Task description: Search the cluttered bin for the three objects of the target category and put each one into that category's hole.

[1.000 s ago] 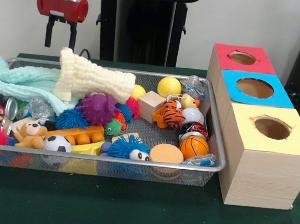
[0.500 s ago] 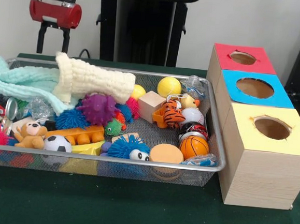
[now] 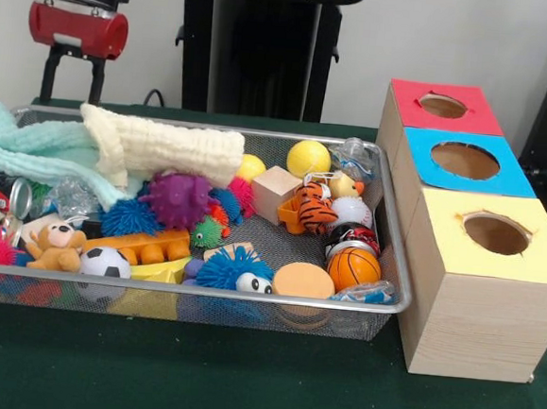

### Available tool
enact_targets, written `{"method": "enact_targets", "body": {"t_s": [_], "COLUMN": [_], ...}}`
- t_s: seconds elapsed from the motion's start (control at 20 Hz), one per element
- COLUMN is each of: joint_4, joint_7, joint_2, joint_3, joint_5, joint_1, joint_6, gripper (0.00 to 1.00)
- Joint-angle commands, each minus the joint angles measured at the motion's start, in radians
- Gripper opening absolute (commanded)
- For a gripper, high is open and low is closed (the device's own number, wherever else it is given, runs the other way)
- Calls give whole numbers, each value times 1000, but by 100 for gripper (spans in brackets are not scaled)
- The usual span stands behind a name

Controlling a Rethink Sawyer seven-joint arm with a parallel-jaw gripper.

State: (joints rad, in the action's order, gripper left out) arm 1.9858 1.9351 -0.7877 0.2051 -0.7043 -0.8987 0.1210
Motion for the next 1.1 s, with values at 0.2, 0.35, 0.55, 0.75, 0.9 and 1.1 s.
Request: {"method": "enact_targets", "body": {"t_s": [0.2,0.35,0.55,0.75,0.9,1.1], "joint_4": [-169,-183,-200,-207,-187,-150], "joint_7": [20,15,9,14,22,38], "joint_2": [25,24,32,43,36,27], "joint_3": [147,170,200,202,197,178], "joint_5": [-88,-93,-105,-114,-116,-108], "joint_1": [-41,-52,-73,-75,-75,-62], "joint_6": [8,-8,-27,-23,-18,-10], "gripper": [100,100,100,100,100,100]}}
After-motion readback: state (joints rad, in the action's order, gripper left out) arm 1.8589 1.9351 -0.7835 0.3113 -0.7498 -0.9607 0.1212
